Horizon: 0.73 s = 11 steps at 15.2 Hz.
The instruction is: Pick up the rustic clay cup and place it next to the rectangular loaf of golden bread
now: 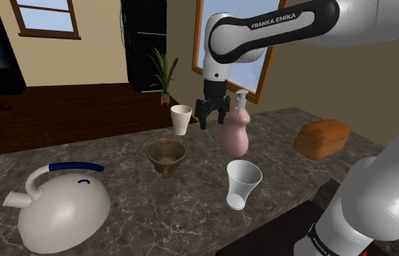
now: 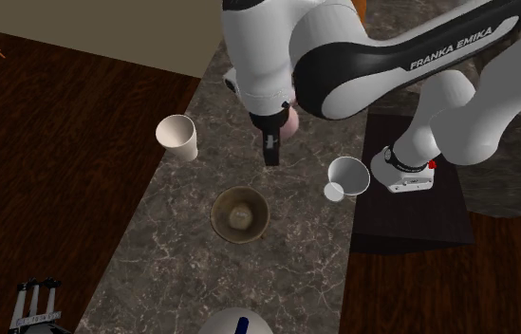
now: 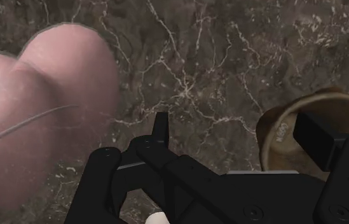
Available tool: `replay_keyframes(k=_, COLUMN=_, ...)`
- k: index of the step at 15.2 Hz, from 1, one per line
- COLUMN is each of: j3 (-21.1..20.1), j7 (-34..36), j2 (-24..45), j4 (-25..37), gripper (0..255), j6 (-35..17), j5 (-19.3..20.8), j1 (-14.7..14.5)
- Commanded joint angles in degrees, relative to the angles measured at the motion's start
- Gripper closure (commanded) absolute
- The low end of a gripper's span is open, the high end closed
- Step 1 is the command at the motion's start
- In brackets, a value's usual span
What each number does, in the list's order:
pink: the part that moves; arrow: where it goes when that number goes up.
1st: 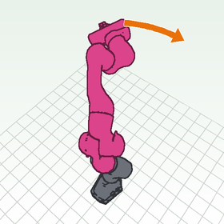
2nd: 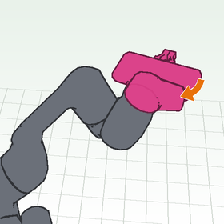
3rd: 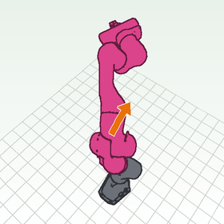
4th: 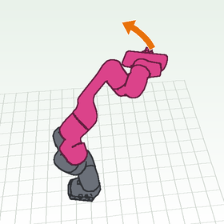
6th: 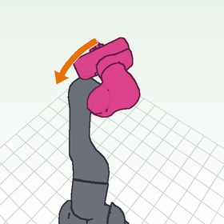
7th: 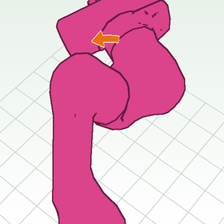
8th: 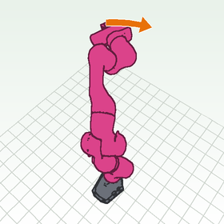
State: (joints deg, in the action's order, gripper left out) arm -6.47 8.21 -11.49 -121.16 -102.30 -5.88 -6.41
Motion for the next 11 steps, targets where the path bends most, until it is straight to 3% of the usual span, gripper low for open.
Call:
replay_keyframes(k=1, j3=-0.8, j7=1.2, j2=4.0, j4=2.8, gripper=0, j6=-1.0, j5=-0.2, j1=-0.5)
replay_keyframes(k=8, j3=-3.0, j7=5.8, j2=19.1, j4=15.6, gripper=0, j6=-2.9, j5=0.4, j1=-2.6)
replay_keyframes(k=11, j3=-3.1, j7=5.9, j2=19.8, j4=14.6, gripper=0, j6=-4.4, j5=0.4, j1=-2.8)
